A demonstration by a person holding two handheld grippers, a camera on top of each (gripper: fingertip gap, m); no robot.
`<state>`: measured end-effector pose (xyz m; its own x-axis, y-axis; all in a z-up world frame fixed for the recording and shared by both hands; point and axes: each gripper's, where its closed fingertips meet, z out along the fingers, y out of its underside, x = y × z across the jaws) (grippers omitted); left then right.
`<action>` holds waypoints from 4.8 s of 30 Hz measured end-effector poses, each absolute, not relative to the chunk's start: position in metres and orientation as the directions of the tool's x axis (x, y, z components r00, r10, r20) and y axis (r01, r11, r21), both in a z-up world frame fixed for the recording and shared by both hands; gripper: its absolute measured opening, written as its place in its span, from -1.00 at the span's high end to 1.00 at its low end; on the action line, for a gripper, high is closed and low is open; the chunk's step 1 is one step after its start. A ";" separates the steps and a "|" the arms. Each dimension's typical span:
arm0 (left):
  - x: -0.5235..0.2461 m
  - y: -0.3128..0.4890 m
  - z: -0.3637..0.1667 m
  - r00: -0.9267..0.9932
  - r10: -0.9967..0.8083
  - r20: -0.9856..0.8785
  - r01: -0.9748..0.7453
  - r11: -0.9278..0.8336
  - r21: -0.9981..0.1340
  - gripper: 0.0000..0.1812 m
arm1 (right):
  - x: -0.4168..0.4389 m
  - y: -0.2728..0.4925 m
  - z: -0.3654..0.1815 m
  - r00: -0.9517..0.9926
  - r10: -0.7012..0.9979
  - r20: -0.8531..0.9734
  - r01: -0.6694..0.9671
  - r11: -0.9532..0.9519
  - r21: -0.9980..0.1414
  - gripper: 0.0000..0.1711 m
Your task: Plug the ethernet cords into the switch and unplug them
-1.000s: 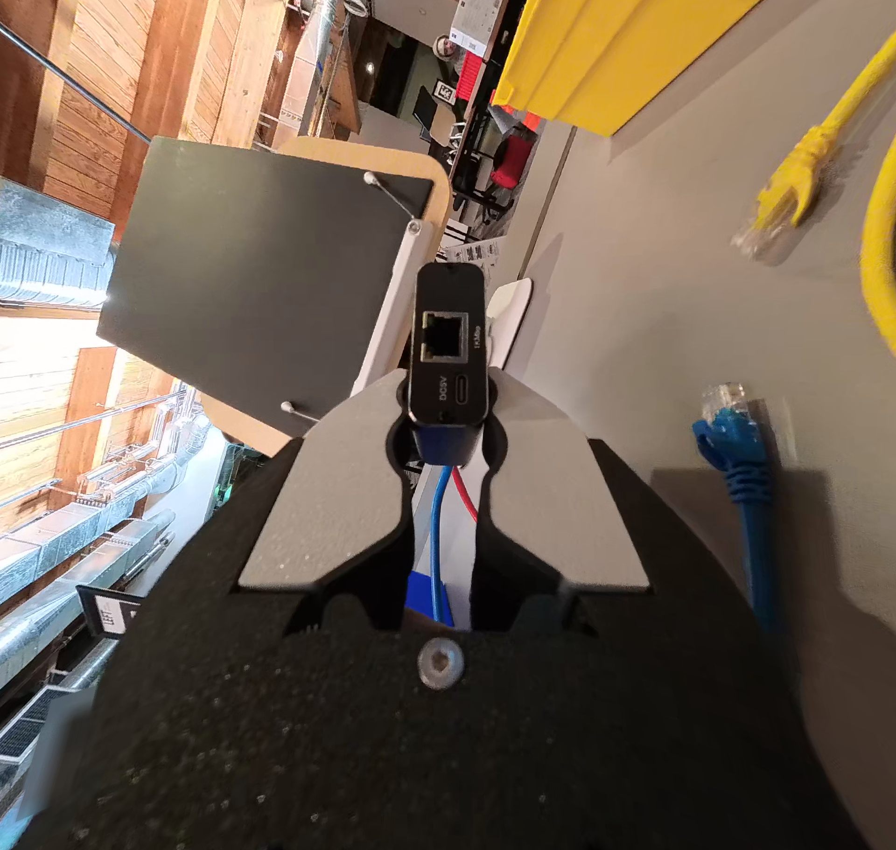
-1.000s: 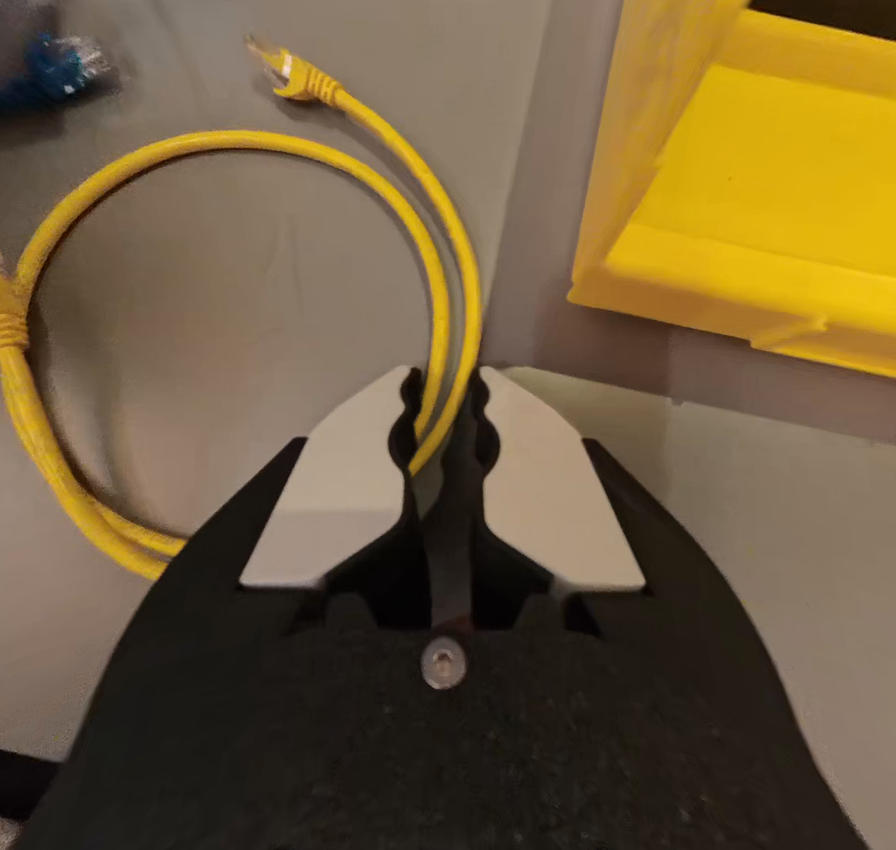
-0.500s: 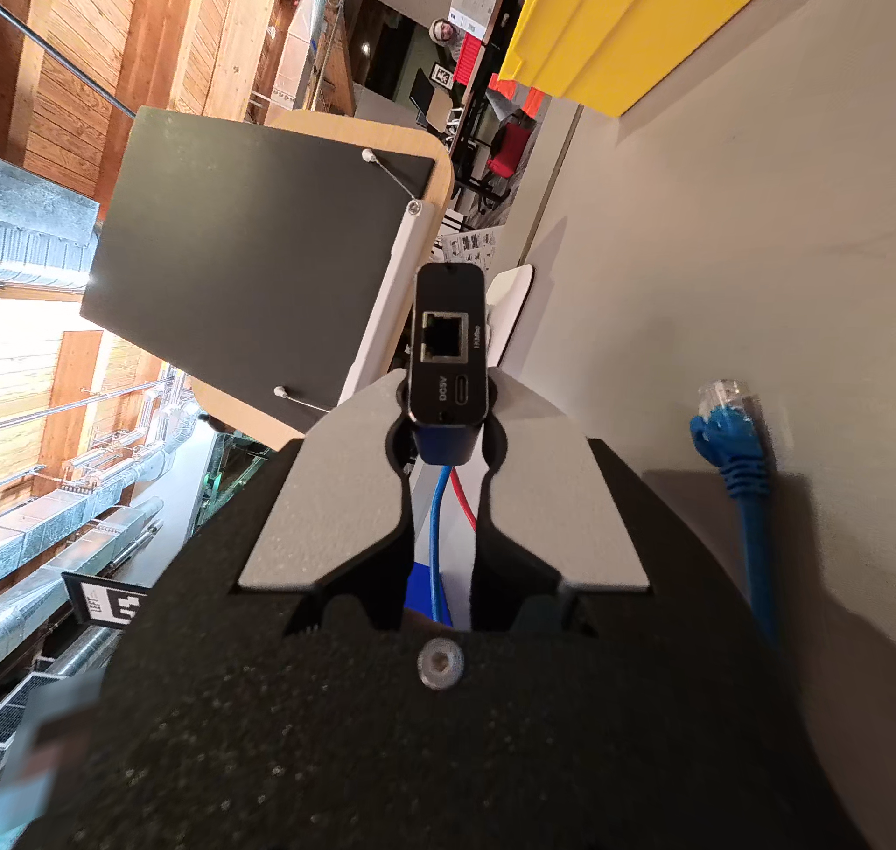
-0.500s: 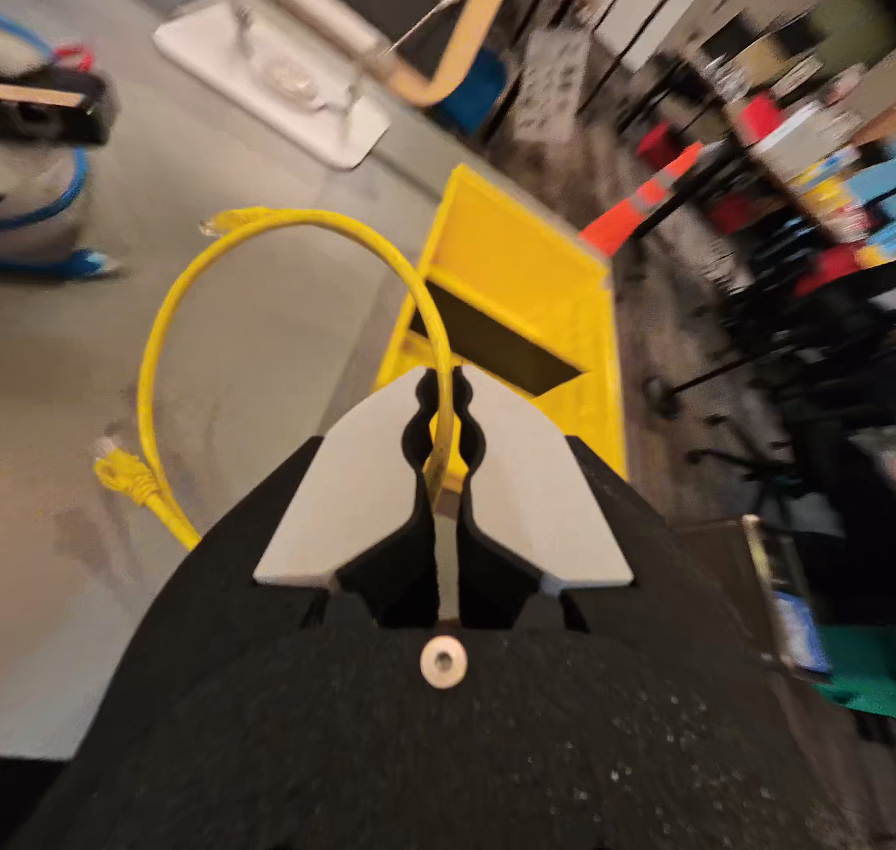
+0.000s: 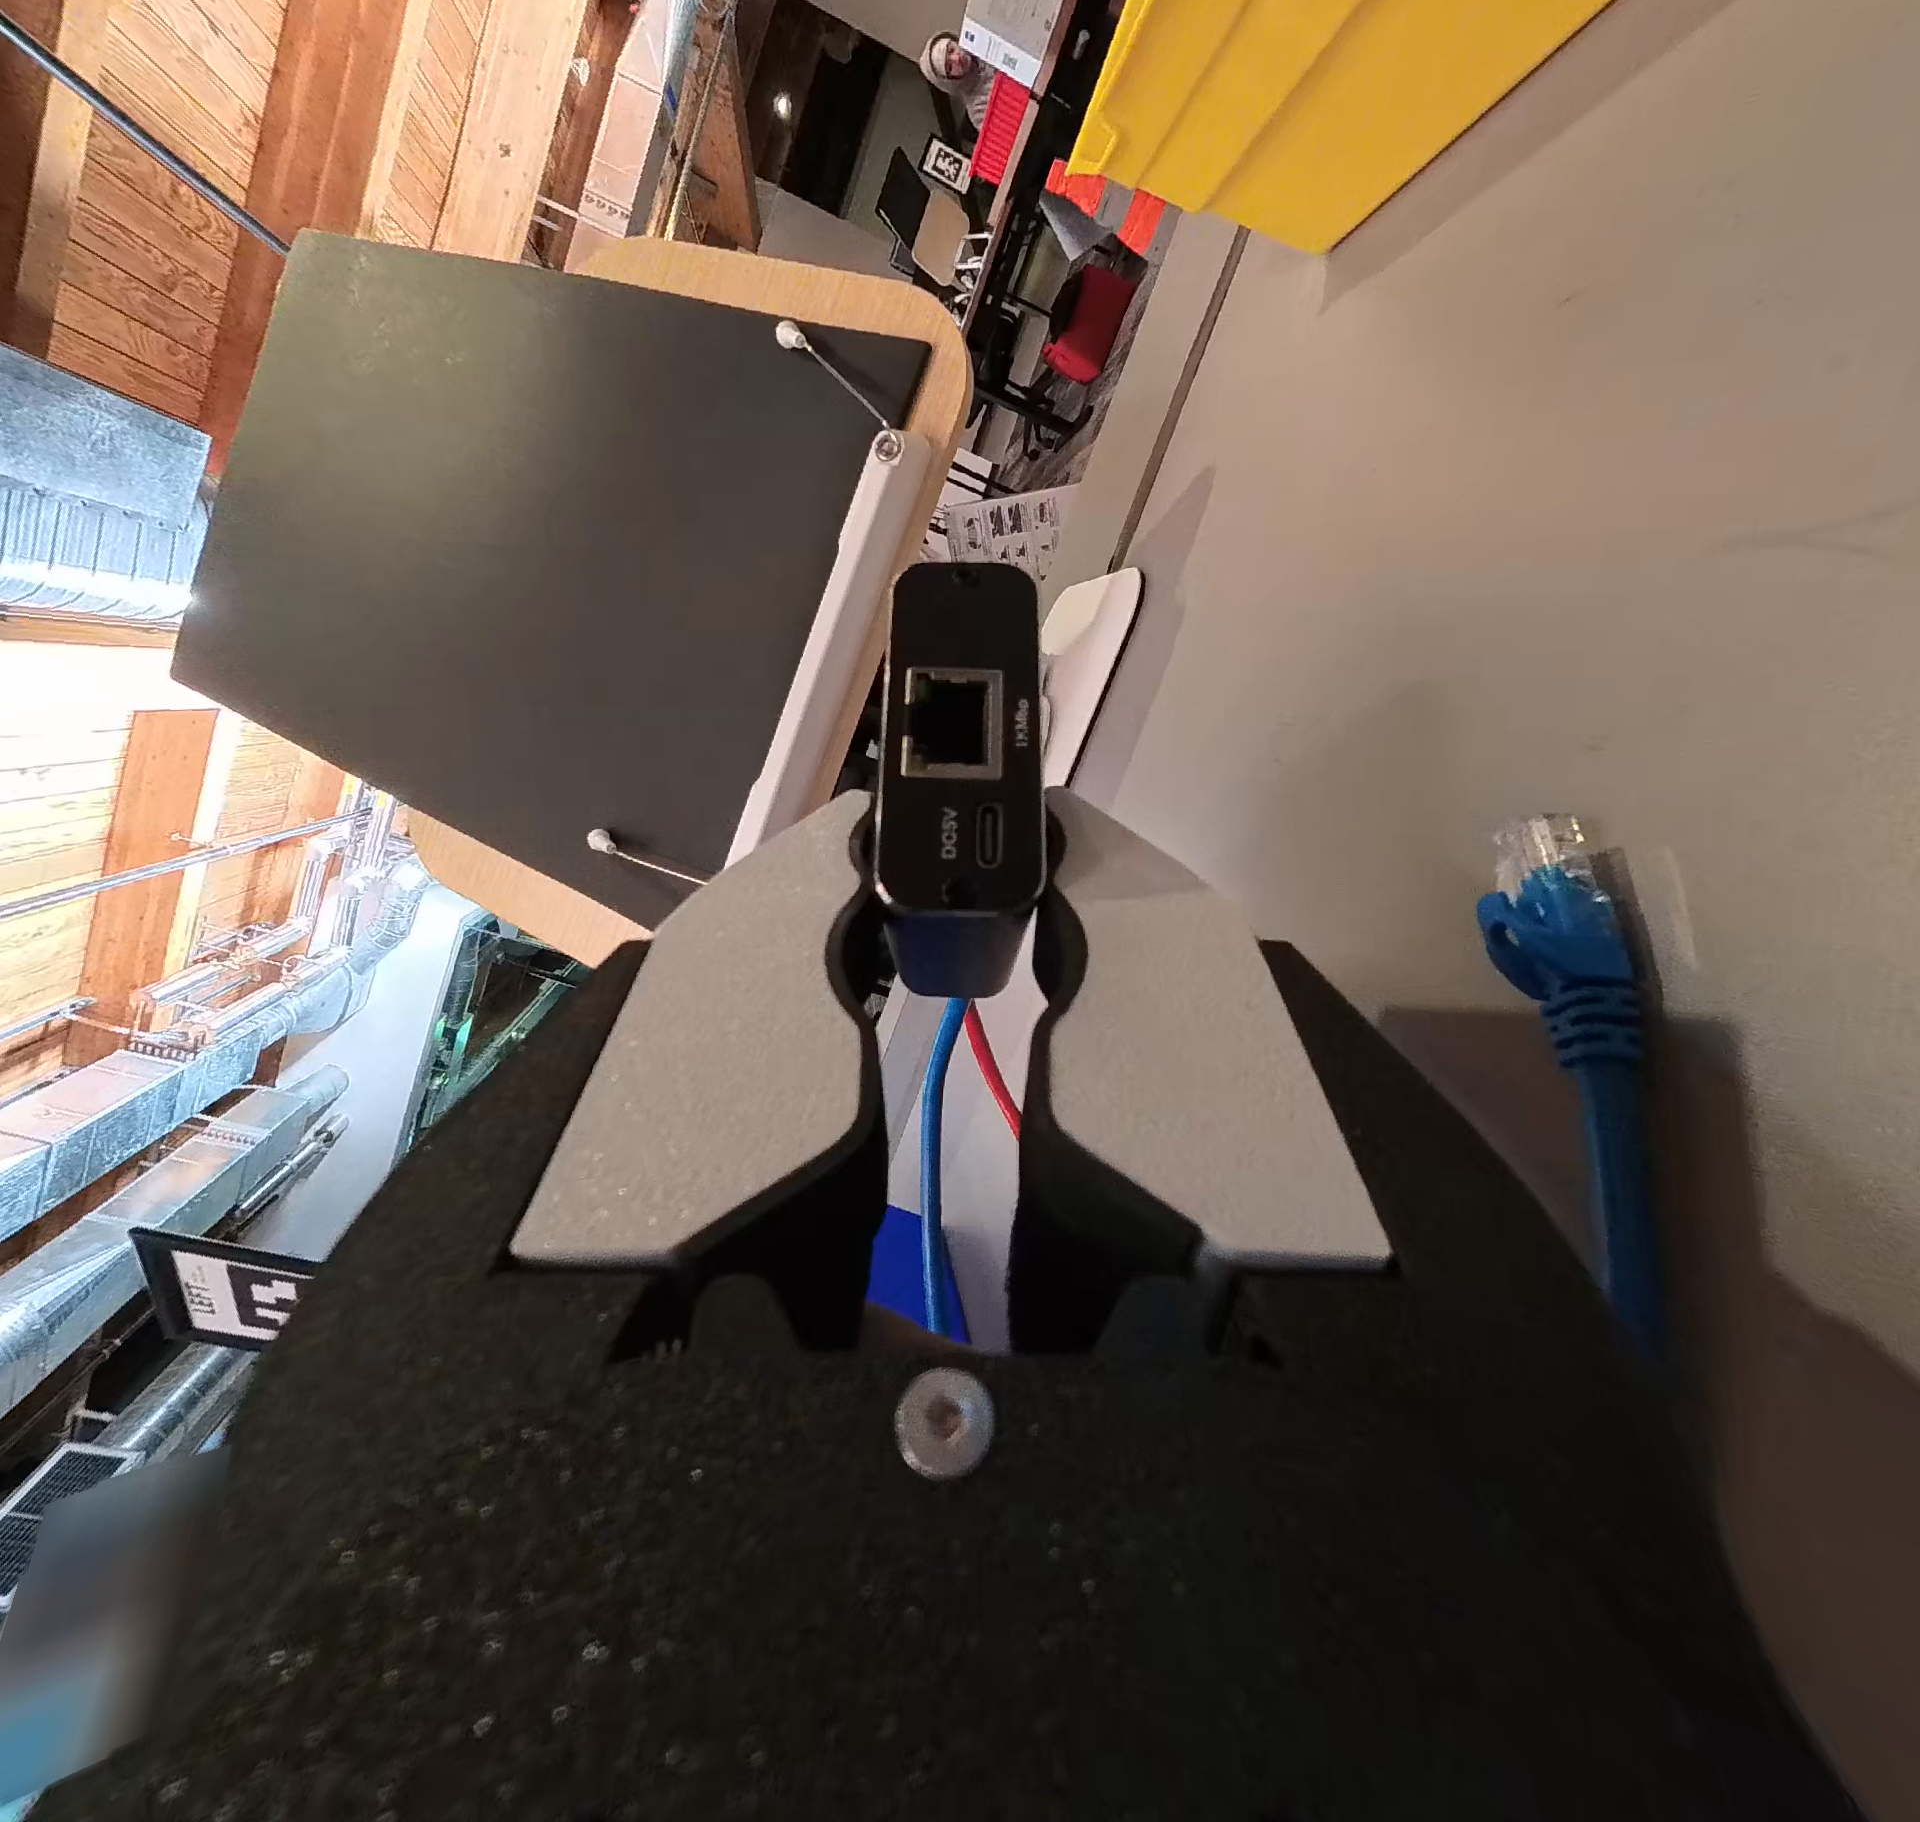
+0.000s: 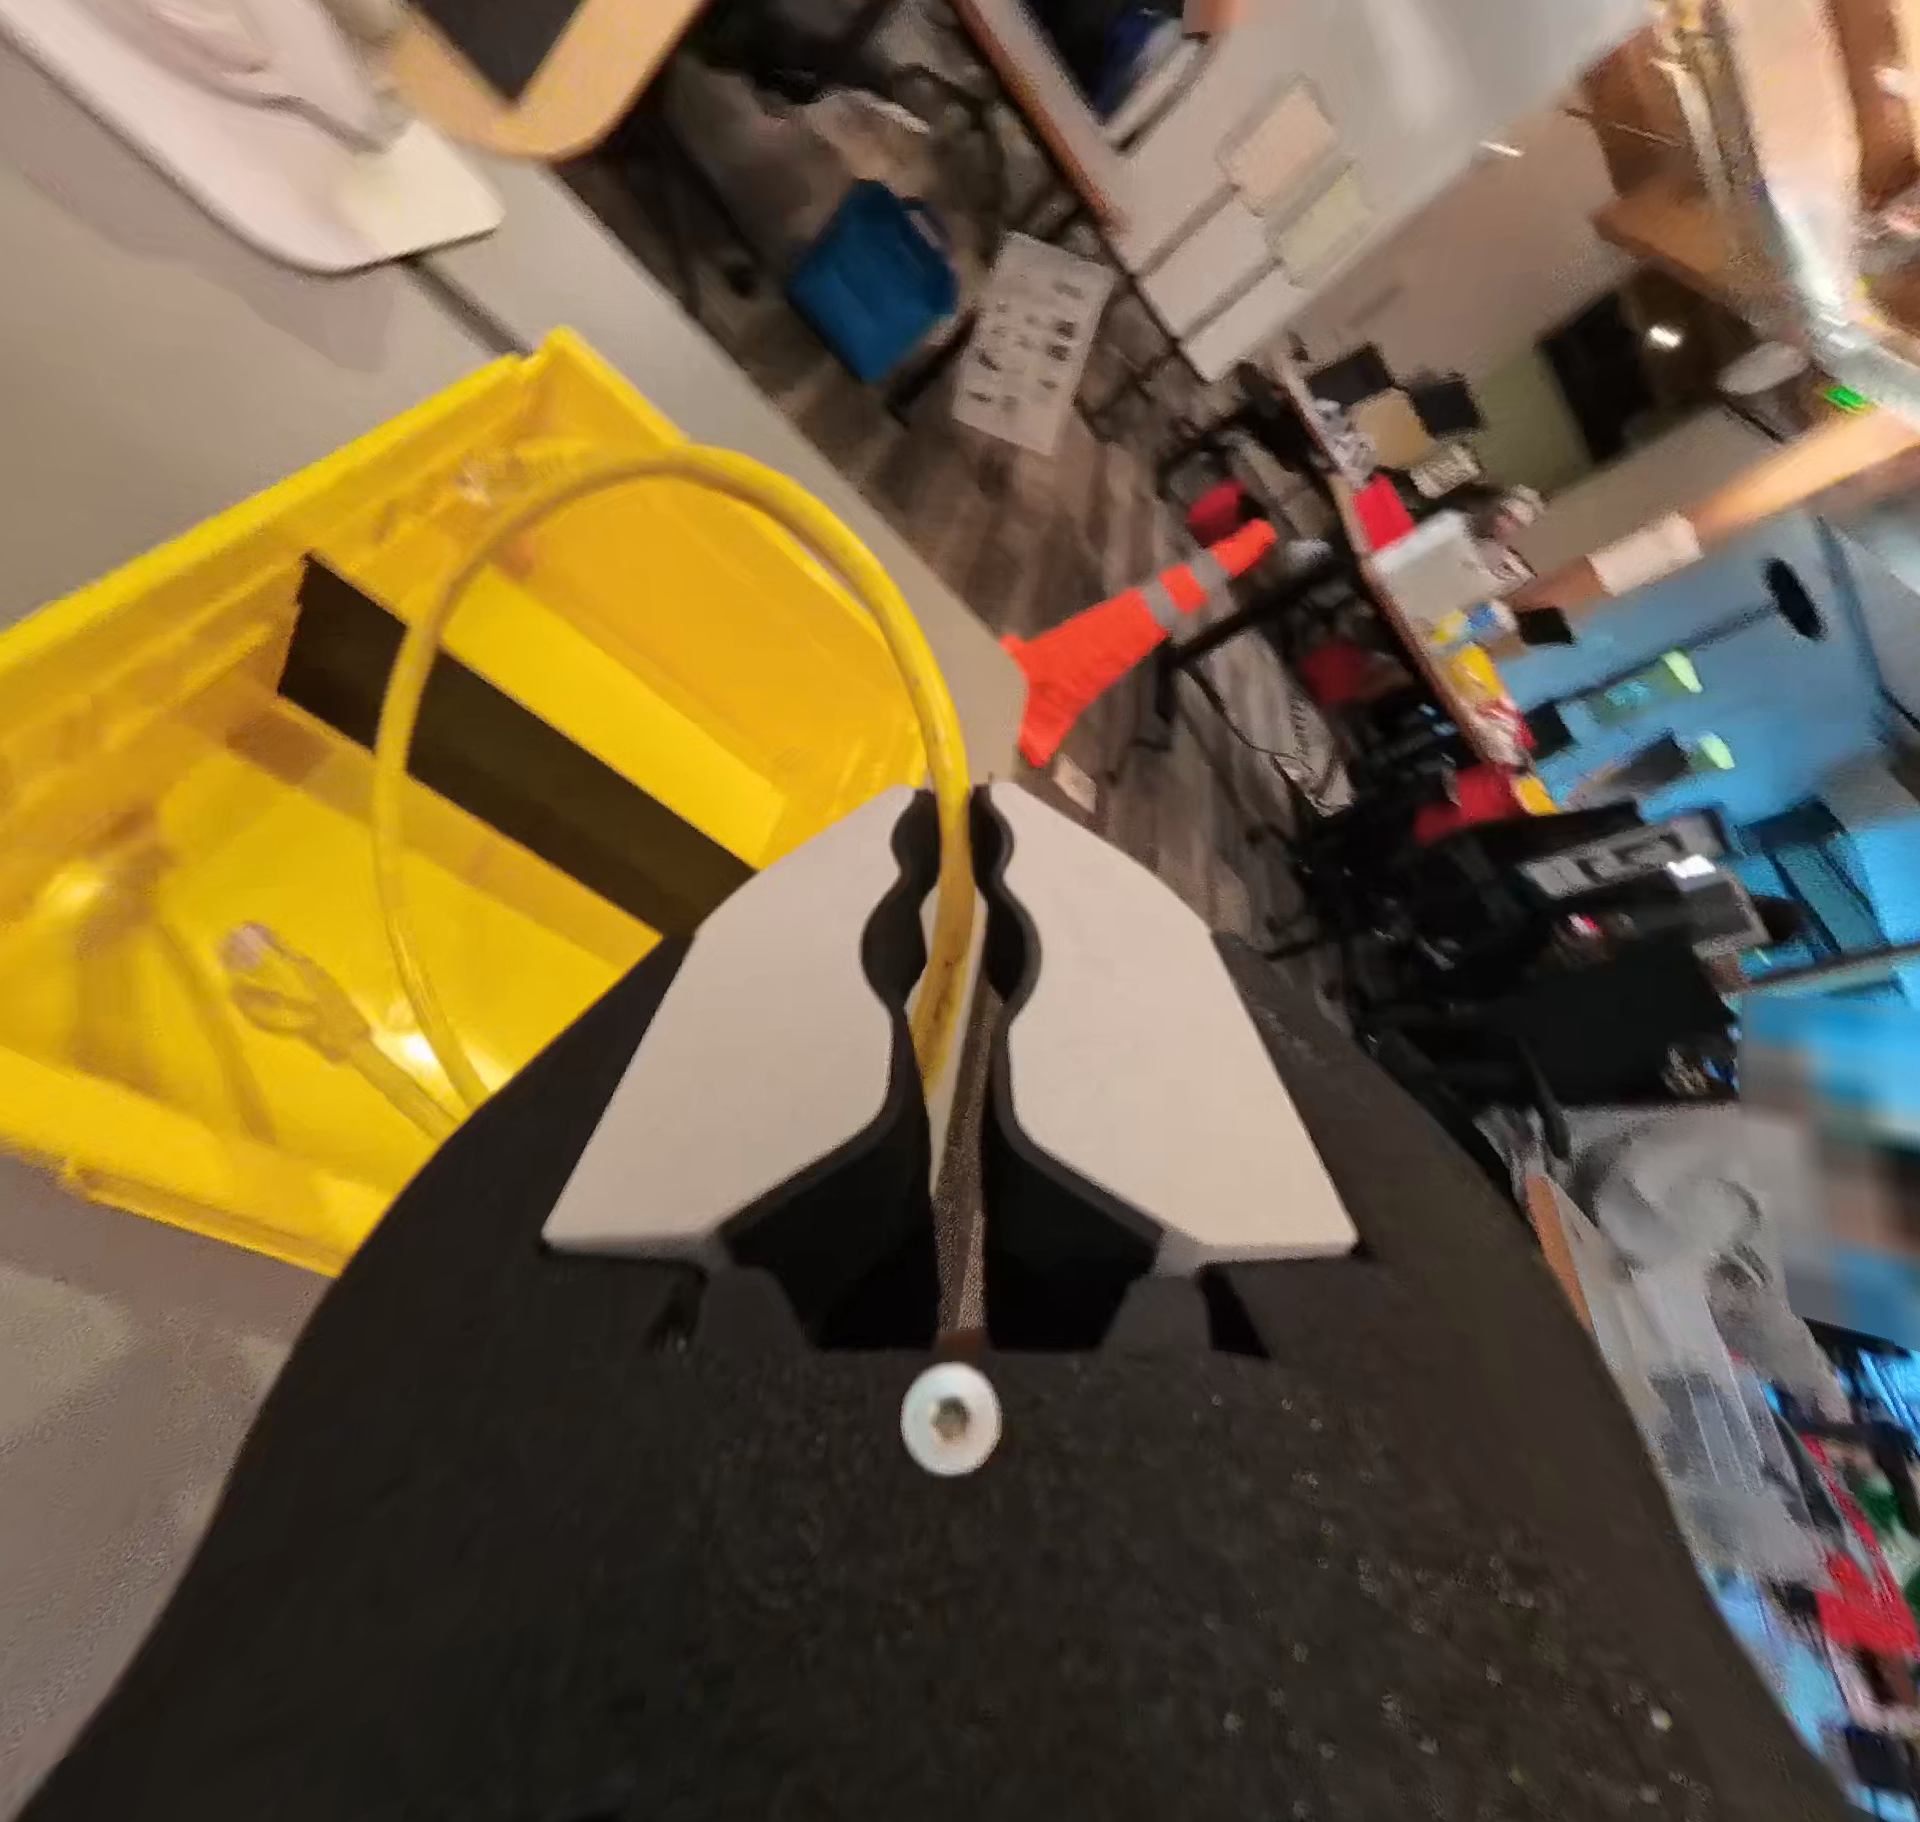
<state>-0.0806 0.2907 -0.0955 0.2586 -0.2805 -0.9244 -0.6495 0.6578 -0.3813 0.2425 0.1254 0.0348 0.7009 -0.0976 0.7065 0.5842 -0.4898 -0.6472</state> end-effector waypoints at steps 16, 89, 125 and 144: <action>-0.079 0.292 -0.099 0.245 -0.279 -0.929 -0.652 0.661 -0.371 0.72 | 0.256 0.181 -0.101 0.651 0.549 0.525 0.732 -0.637 -0.242 0.92; -0.108 0.160 -0.113 -0.382 -0.904 0.193 -0.687 0.138 -0.713 0.30 | -0.084 0.145 -0.070 0.713 0.664 -0.224 0.037 -0.355 -0.934 0.27; -0.067 0.225 -0.117 0.191 -0.477 -0.858 -0.542 0.678 -0.497 0.70 | -0.070 0.195 -0.095 0.814 0.301 -0.496 -0.341 -0.444 -0.829 0.76; -0.074 0.249 -0.133 0.084 -0.514 -0.853 -0.486 0.726 -0.486 0.71 | -0.090 0.202 -0.104 0.211 0.613 0.761 0.954 0.038 -0.296 0.62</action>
<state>-0.0738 0.2487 -0.1332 0.0844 -0.5142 -0.8535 -0.4864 0.7263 -0.4857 -0.0903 0.2015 -0.1040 0.2114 0.6134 0.7610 0.9545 0.0380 -0.2958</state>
